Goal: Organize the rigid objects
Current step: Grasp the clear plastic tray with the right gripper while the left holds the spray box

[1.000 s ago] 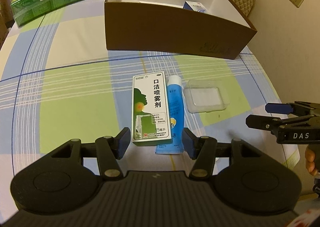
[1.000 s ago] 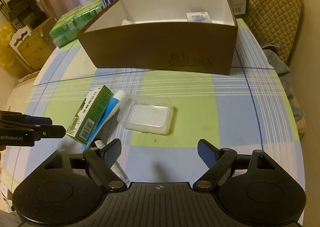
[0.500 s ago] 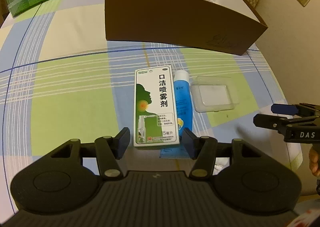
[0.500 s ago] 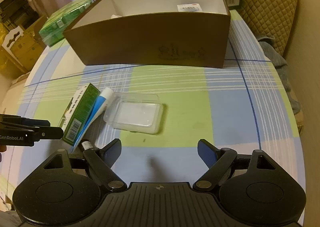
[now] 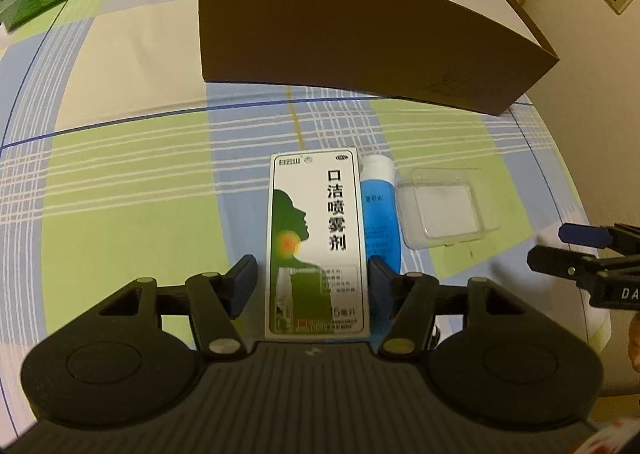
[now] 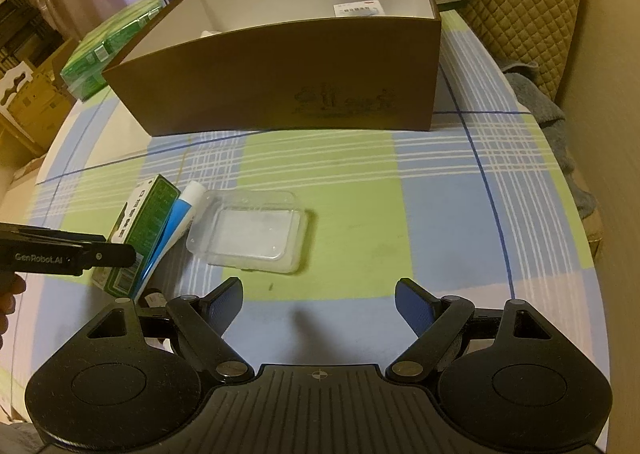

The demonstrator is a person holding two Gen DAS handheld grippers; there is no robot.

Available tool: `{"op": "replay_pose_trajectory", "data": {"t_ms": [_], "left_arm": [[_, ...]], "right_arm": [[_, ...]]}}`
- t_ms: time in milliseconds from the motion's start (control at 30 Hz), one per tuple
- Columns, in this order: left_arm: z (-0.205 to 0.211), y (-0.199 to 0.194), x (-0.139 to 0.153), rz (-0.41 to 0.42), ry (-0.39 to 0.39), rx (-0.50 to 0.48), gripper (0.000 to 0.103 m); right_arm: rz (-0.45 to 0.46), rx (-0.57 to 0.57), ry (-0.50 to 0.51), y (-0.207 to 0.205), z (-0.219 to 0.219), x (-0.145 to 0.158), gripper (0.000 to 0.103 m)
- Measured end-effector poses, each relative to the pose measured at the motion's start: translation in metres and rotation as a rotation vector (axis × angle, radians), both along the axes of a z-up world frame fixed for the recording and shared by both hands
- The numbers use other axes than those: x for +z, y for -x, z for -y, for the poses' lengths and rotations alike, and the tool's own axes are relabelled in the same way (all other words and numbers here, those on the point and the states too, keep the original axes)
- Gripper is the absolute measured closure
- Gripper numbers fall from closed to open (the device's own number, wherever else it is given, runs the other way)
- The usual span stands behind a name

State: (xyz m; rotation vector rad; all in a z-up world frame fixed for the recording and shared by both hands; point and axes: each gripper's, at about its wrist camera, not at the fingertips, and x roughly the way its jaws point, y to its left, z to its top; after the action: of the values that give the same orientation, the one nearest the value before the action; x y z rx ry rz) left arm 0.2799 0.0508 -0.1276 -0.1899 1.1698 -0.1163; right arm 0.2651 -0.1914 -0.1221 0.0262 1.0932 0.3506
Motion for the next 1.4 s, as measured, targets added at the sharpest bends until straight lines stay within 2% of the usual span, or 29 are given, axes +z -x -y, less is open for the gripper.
{"op": "replay_pose_trajectory", "data": {"t_ms": [233, 333, 467, 600, 733, 933, 1167, 1400], "left_arm": [[0.001, -0.012, -0.006, 0.006, 0.004, 0.005, 0.045], [0.002, -0.015, -0.008, 0.019, 0.009, -0.002, 0.052], [0.002, -0.012, -0.006, 0.052, -0.012, -0.005, 0.053], [-0.007, -0.007, 0.0, 0.077, -0.02, 0.032, 0.053], [-0.021, -0.004, 0.004, 0.09, -0.035, 0.075, 0.053], [-0.037, 0.0, 0.001, 0.092, -0.08, 0.127, 0.053], [-0.043, 0.006, 0.001, 0.091, -0.108, 0.14, 0.053], [-0.043, 0.006, -0.005, 0.065, -0.1, 0.136, 0.052]], "right_arm": [[0.003, 0.005, -0.014, -0.004, -0.006, 0.001, 0.022], [0.009, 0.013, -0.026, -0.007, -0.011, 0.003, 0.022], [-0.004, 0.021, -0.052, -0.012, -0.018, 0.003, 0.022], [-0.027, 0.033, -0.057, -0.017, -0.032, -0.001, 0.022], [-0.038, 0.057, -0.032, -0.022, -0.051, -0.008, 0.012], [-0.057, 0.028, 0.006, -0.031, -0.072, -0.021, 0.008], [-0.063, -0.043, 0.071, -0.041, -0.084, -0.035, 0.007], [-0.042, -0.006, 0.074, -0.04, -0.07, -0.037, 0.011]]}}
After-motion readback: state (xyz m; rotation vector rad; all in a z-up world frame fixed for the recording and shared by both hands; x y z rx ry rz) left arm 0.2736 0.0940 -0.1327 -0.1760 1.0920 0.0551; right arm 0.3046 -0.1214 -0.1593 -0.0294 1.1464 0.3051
